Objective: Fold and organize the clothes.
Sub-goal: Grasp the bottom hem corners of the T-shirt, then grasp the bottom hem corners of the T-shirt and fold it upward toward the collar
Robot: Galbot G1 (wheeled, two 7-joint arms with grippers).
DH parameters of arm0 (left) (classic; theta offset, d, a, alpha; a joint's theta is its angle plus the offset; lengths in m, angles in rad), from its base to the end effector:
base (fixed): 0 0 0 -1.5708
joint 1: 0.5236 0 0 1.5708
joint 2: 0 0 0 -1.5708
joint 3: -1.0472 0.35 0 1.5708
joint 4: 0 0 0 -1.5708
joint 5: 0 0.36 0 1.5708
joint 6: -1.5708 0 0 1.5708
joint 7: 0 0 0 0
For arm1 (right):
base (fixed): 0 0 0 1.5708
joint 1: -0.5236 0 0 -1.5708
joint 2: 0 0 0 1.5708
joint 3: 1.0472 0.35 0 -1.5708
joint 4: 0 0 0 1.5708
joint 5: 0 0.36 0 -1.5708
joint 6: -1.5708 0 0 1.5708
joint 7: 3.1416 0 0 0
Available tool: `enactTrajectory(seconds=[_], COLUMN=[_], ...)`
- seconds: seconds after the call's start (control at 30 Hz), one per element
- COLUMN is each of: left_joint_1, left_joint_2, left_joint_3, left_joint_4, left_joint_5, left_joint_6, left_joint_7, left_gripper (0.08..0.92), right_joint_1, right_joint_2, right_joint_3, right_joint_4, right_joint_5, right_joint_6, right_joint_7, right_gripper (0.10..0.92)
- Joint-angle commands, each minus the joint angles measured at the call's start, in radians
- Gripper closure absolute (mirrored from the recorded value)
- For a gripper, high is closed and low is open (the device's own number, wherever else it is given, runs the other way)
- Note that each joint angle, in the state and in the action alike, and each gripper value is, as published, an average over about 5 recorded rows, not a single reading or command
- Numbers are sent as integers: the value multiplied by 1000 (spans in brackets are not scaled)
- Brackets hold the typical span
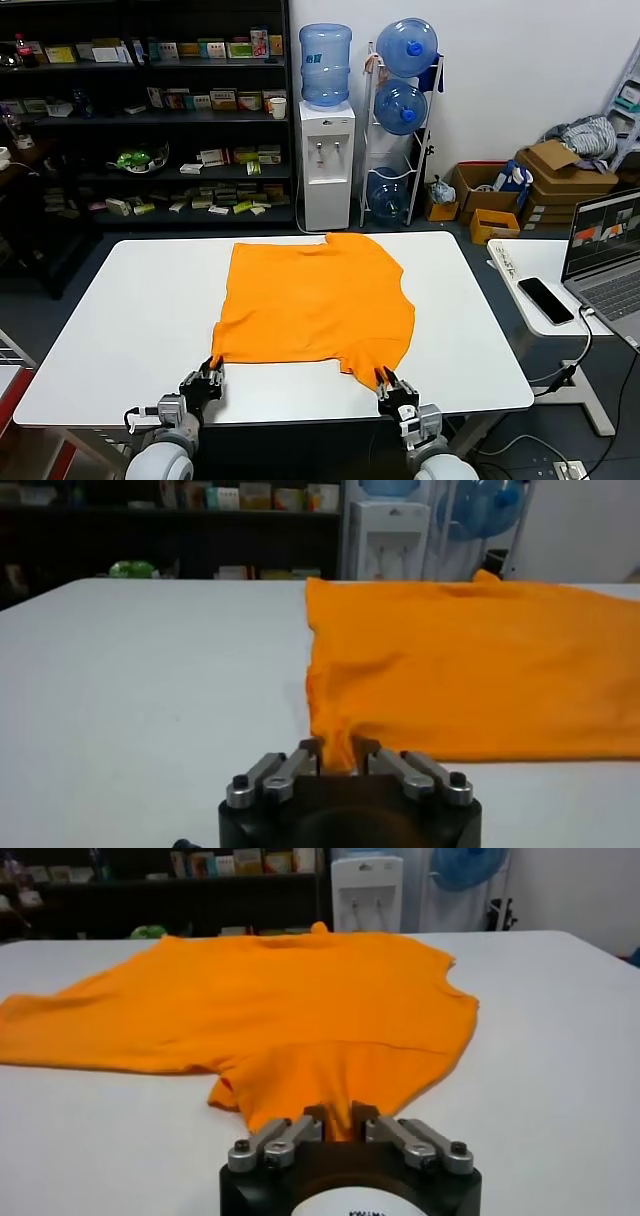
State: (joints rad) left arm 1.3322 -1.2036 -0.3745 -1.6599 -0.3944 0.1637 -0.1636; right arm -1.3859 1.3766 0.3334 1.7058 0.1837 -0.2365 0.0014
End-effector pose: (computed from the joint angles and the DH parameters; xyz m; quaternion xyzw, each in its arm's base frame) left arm 0.2515 0.0644 -0.4028 -0.0045 -0.9778 0.0049 0.2095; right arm 0.2278 0.0080 -0.4077 0.1048 -0.9662 -0.0064 0.2356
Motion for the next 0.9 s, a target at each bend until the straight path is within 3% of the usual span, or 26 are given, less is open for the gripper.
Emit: enactTrajectory(seconds=[0.03,0.2,0.6,0.73,0.9], left_joint_1=[86,197,494,409,113], left_joint_2=[9,11,40,50,74], left_joint_3=[-2,-12,-57,-54,-19], left_joint_4=[-104,-199,-423,-400,-240], left_joint_5=[5,6,13,6,-57], left_joint_6=[-28,-33,-80,-98,-112], left_joint_7=[-13,-38,-72,-57,-32], left_gripper=[804,904,908,908,908], right_joint_1=[-56,-149,-418,-300,31], right_joint_2=[-27,-78,-168,-150,-125], right_joint_3=[-4,2,39,38,-5], right_joint_4=[57,145,384,370,223], right_joint_5=[38,77,112,117,190], right_joint_6=[22,70,206,186,90], right_joint_7=[20,38,129,167,218], right_gripper=[881,901,901,901,901])
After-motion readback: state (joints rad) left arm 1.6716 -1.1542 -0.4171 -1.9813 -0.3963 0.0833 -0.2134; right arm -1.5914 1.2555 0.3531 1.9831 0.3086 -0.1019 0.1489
